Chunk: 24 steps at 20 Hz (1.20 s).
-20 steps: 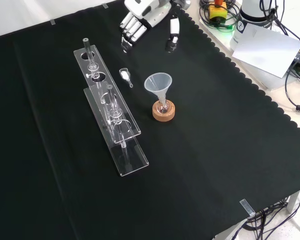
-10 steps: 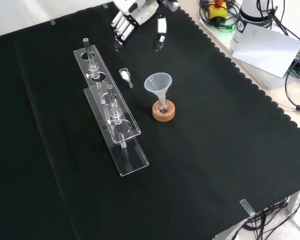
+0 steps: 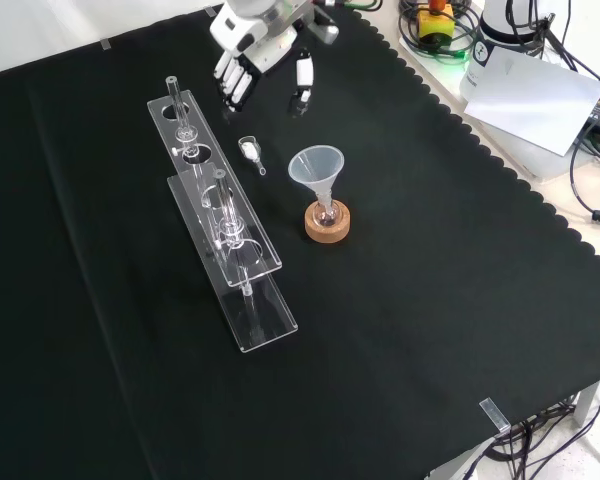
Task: Pick up the weighing funnel.
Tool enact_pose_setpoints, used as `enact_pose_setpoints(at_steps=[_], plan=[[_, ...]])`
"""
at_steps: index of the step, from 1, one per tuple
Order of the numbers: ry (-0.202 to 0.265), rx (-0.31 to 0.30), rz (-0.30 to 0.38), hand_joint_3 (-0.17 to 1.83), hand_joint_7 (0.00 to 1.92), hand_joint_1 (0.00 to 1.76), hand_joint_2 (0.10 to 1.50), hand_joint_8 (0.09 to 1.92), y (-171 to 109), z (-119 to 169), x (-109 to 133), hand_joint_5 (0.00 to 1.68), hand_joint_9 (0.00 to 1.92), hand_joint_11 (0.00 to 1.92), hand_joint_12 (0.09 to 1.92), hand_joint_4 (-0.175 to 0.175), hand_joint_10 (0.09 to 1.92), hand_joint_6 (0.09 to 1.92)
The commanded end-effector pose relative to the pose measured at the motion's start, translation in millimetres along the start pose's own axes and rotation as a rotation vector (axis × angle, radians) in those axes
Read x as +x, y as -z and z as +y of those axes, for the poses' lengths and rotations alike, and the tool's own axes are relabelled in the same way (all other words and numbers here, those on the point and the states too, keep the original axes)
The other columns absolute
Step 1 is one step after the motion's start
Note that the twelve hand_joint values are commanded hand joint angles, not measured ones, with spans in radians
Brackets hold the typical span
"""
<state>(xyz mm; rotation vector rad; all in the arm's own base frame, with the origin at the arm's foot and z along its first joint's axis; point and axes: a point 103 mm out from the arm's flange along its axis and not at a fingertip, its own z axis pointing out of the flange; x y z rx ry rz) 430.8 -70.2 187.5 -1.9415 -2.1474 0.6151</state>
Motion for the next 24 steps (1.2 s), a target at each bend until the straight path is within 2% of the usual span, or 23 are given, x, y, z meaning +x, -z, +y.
enact_pose_setpoints(at_steps=[1, 8, 16, 24], plan=[[-0.022, 0.011, 0.02, 0.47, 0.42, 0.79, 0.64, 0.65, -37.2, 37.1, -34.2, 0.52, 0.59, 0.42, 1.31, -0.022, 0.6, 0.09], [-0.03, -0.016, 0.044, 0.5, 0.44, 0.81, 0.63, 0.65, -56.0, 41.9, -45.5, 0.57, 0.61, 0.45, 1.3, -0.023, 0.59, 0.09], [-0.042, 0.005, 0.094, 0.52, 0.45, 0.82, 0.61, 0.65, -88.3, 39.2, -53.1, 0.59, 0.63, 0.46, 1.29, -0.024, 0.57, 0.09], [-0.051, -0.008, 0.114, 0.53, 0.44, 0.83, 0.6, 0.65, -100.5, 38.5, -49.7, 0.61, 0.63, 0.47, 1.29, -0.026, 0.56, 0.09]])
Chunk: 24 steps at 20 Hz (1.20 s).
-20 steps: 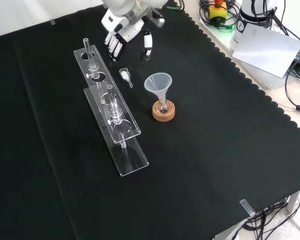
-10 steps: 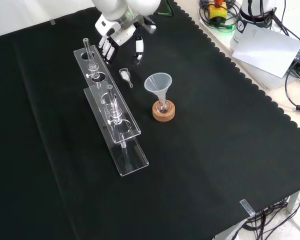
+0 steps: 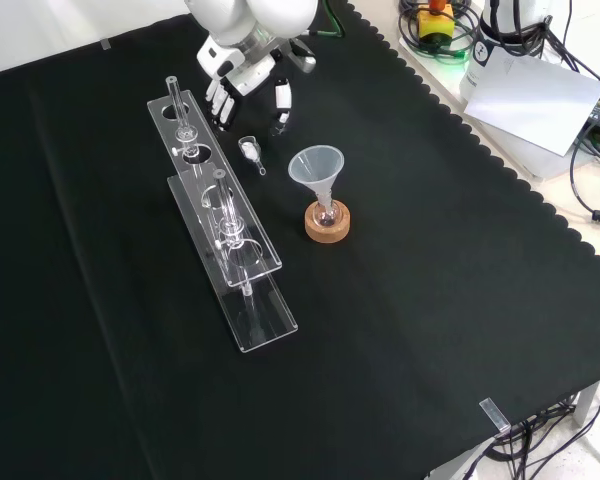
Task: Pick up the weighing funnel.
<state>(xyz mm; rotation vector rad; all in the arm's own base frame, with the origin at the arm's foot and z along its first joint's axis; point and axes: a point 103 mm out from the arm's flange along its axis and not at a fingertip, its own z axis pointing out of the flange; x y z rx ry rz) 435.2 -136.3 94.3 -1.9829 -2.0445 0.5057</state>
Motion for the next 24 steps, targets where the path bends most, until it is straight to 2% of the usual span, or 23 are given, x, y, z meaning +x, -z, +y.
enact_pose_setpoints(at_steps=[1, 24], plan=[[-0.004, -0.009, 0.008, 0.53, 0.44, 0.83, 0.6, 0.65, -8.4, -0.1, 2.8, 0.61, 0.63, 0.47, 1.29, -0.026, 0.56, 0.09], [-0.011, -0.045, -0.01, 0.56, 0.44, 0.9, 0.59, 0.65, -21.5, 20.3, 5.5, 0.67, 0.65, 0.49, 1.28, -0.014, 0.55, 0.15]])
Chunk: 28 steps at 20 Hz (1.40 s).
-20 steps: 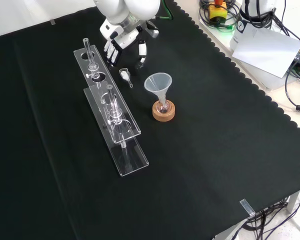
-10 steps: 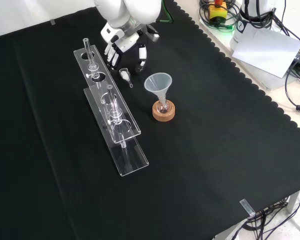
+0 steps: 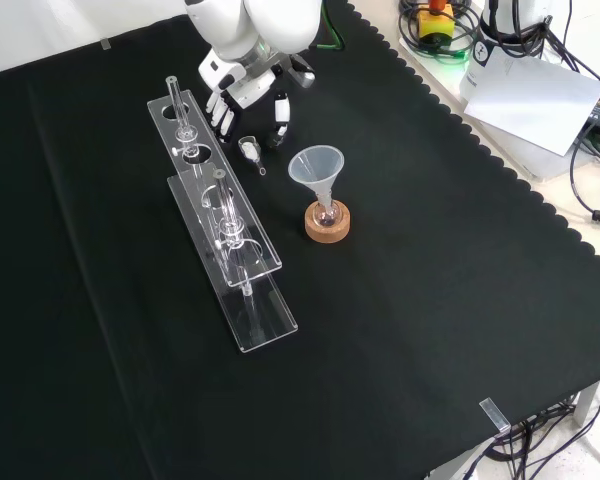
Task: Pick up the weighing funnel.
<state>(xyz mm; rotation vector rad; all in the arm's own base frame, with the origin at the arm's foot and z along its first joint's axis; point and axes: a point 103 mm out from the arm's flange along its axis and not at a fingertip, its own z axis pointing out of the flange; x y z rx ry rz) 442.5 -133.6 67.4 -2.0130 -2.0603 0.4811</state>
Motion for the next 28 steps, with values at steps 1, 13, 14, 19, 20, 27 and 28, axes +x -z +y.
enact_pose_setpoints(at_steps=[1, 13, 14, 19, 20, 27, 28], plan=[[0.0, -0.015, -0.007, 0.57, 0.44, 0.9, 0.59, 0.65, -0.3, 2.9, 1.8, 0.68, 0.65, 0.49, 1.27, -0.013, 0.55, 0.15], [-0.006, -0.018, -0.021, 0.61, 0.43, 0.94, 0.58, 0.65, -2.7, 4.6, 2.7, 0.63, 0.66, 0.5, 1.27, 0.017, 0.54, 0.71], [-0.005, -0.018, -0.021, 0.61, 0.43, 0.94, 0.58, 0.65, -3.0, 4.9, 2.8, 0.63, 0.66, 0.5, 1.27, 0.018, 0.54, 0.73], [-0.001, -0.014, -0.021, 0.62, 0.43, 0.94, 0.57, 0.65, -2.8, 6.5, 4.1, 0.62, 0.66, 0.5, 1.27, 0.019, 0.54, 0.76], [0.0, -0.012, -0.02, 0.62, 0.43, 0.94, 0.57, 0.65, -2.9, 7.5, 4.6, 0.62, 0.66, 0.5, 1.27, 0.019, 0.54, 0.76], [0.004, -0.014, -0.021, 0.62, 0.43, 0.94, 0.57, 0.66, -3.5, 11.0, 6.4, 0.62, 0.66, 0.5, 1.27, 0.019, 0.54, 0.78], [0.003, -0.011, -0.021, 0.62, 0.43, 0.94, 0.57, 0.66, -3.6, 11.1, 6.1, 0.62, 0.66, 0.5, 1.27, 0.02, 0.54, 0.78]])
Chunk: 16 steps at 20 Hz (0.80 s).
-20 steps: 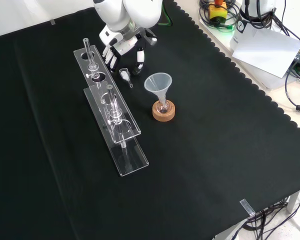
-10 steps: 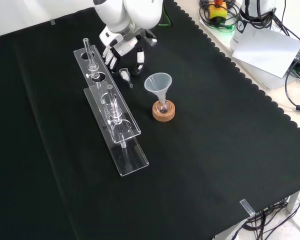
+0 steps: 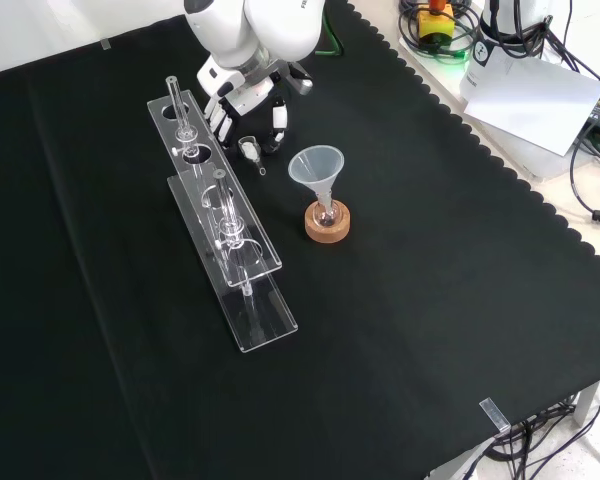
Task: Pick up the weighing funnel.
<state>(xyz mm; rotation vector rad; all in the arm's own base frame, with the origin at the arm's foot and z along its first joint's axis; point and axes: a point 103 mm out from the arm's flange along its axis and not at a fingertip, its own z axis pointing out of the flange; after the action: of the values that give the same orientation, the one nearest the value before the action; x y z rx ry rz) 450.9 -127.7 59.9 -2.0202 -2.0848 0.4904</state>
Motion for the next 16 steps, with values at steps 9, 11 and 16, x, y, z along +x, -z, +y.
enact_pose_setpoints(at_steps=[9, 11, 16], plan=[[-0.018, 0.012, -0.014, 0.64, 0.44, 0.97, 0.59, 0.66, -0.5, -2.5, -5.4, 0.72, 0.67, 0.51, 1.27, 0.05, 0.54, 0.83], [-0.027, -0.001, -0.026, 0.42, 0.46, 1.02, 0.8, 0.66, 0.4, -3.6, -5.2, 0.95, 0.69, 0.52, 1.27, 0.133, 0.55, 0.87], [-0.03, -0.018, 0.002, 0.44, 0.57, 1.09, 0.8, 0.61, 4.2, -5.7, -4.5, 1.17, 0.8, 0.62, 1.19, 0.175, 0.47, 0.76]])
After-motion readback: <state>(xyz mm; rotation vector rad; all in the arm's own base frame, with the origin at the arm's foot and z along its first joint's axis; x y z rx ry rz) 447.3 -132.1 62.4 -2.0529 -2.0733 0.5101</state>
